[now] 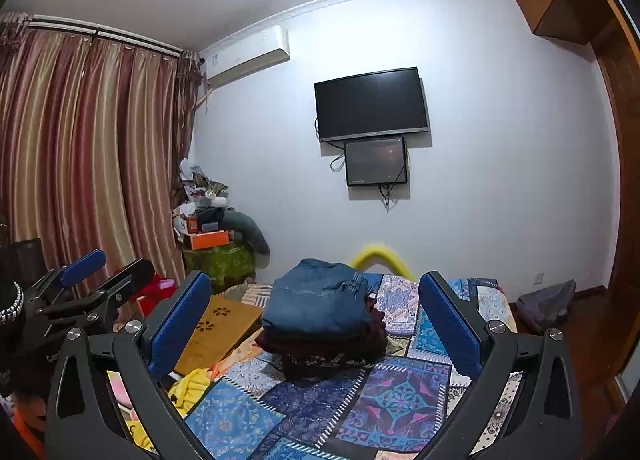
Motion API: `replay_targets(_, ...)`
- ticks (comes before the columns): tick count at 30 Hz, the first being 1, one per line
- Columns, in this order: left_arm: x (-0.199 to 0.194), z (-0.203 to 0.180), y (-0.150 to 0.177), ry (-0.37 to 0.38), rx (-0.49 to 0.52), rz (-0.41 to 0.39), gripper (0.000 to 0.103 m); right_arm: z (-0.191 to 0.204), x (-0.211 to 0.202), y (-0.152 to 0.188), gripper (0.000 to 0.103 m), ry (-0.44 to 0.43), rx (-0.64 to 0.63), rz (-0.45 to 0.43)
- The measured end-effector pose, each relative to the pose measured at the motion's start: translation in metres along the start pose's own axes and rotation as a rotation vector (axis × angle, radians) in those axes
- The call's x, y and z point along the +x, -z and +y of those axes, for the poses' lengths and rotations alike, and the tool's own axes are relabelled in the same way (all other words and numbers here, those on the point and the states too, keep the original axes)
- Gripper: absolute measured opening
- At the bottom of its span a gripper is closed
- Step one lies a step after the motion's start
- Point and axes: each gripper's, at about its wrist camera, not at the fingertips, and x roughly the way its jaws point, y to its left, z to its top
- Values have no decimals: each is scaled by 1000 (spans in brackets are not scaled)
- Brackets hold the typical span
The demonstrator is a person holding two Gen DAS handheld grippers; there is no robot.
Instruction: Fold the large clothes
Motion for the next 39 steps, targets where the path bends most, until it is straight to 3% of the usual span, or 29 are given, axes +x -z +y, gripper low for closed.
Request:
replay_targets(20, 1, 2, 2, 1, -14, 20, 100, 3, -4, -1, 103, -5, 3, 8)
replay_targets(39, 6, 6, 8, 63, -35, 78, 100, 1, -2, 2, 103, 13, -9, 9)
